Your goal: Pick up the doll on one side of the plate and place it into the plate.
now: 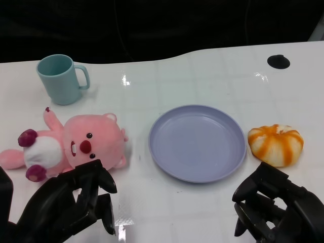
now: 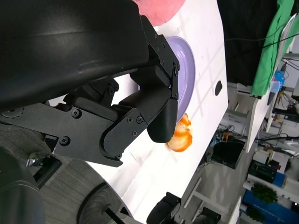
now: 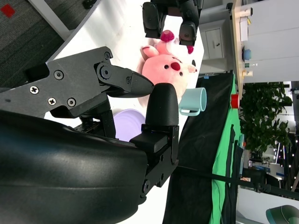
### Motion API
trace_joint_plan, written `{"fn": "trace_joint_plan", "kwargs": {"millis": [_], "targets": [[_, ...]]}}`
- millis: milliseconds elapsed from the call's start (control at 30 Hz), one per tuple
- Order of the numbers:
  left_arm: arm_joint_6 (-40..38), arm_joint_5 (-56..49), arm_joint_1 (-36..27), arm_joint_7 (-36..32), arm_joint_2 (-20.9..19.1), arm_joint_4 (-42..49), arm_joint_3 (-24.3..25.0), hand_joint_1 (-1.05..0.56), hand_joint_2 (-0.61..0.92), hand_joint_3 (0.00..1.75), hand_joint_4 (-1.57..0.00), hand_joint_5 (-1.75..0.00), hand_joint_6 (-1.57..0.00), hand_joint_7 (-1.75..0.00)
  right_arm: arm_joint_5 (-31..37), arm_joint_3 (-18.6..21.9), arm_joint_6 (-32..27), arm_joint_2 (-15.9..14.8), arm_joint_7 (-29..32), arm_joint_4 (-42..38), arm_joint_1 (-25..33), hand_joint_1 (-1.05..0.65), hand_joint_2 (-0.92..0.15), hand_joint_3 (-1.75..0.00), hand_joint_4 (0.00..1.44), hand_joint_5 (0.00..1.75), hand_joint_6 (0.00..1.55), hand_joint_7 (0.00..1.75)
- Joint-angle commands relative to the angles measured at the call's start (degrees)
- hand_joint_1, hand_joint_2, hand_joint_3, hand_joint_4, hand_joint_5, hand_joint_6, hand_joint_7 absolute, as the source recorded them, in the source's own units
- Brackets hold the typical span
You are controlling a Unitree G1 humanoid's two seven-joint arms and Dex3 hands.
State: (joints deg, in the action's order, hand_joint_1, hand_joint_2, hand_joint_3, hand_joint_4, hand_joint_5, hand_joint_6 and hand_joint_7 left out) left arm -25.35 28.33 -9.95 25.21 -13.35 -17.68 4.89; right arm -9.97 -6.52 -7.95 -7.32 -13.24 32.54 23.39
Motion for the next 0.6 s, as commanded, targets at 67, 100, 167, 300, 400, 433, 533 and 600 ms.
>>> {"fn": "trace_joint_plan", "kwargs": {"millis": [67, 100, 167, 300, 400, 433, 533, 600], "targets": [[0.09, -0.61, 0.11, -0.19, -0.79, -0.29, 0.18, -0.20, 0.51, 1.20, -0.82, -1.75, -0.68, -1.68, 0.03, 0.32, -0.21, -0.46, 0.22, 0.65, 0.07, -0.35, -0.89, -0.60, 0.58, 1.74, 0.47, 1.61], [0.03, -0.57, 0.17, -0.12, -0.81, -0.26, 0.18, -0.20, 0.51, 1.20, -0.82, -1.75, -0.68, -1.68, -0.24, 0.37, -0.43, -0.42, 0.18, 0.74, 0.06, -0.35, -0.89, -0.60, 0.58, 1.74, 0.47, 1.61], [0.14, -0.73, 0.23, -0.10, -0.85, -0.25, 0.10, -0.20, 0.51, 1.20, -0.82, -1.75, -0.68, -1.68, -0.55, 0.44, -0.87, -0.37, 0.20, 0.93, 0.04, -0.34, -0.89, -0.60, 0.58, 1.74, 0.47, 1.61], [0.50, -1.09, 0.32, 0.16, -0.78, -0.11, 0.06, -0.20, 0.51, 1.21, -0.82, -1.75, -0.68, -1.68, -0.18, 0.46, -0.83, -0.61, 0.17, 1.02, -0.05, -0.34, -0.89, -0.60, 0.58, 1.74, 0.47, 1.60], [-0.03, -0.96, 0.41, 0.09, -0.86, -0.28, 0.15, -0.19, 0.51, 1.21, -0.82, -1.75, -0.68, -1.68, -0.03, 0.48, -0.61, -0.68, 0.10, 0.88, -0.14, -0.35, -0.89, -0.59, 0.58, 1.73, 0.47, 1.60], [0.02, -1.01, 0.41, 0.12, -0.90, -0.29, 0.12, -0.20, 0.51, 1.21, -0.81, -1.75, -0.67, -1.68, 0.09, 0.44, -0.77, -0.67, 0.23, 0.97, -0.12, -0.35, -0.89, -0.59, 0.59, 1.73, 0.47, 1.60], [0.16, -1.19, 0.41, 0.12, -0.97, -0.25, 0.09, -0.20, 0.51, 1.21, -0.81, -1.75, -0.68, -1.68, 0.22, 0.39, -1.49, -0.58, 0.61, 1.40, -0.10, -0.35, -0.89, -0.59, 0.59, 1.73, 0.48, 1.60], [0.06, -1.28, 0.43, -0.02, -0.99, -0.35, 0.06, -0.20, 0.51, 1.21, -0.81, -1.75, -0.68, -1.68, 0.23, 0.42, -1.40, -0.63, 0.57, 1.35, -0.10, -0.35, -0.89, -0.59, 0.59, 1.73, 0.48, 1.60]]}}
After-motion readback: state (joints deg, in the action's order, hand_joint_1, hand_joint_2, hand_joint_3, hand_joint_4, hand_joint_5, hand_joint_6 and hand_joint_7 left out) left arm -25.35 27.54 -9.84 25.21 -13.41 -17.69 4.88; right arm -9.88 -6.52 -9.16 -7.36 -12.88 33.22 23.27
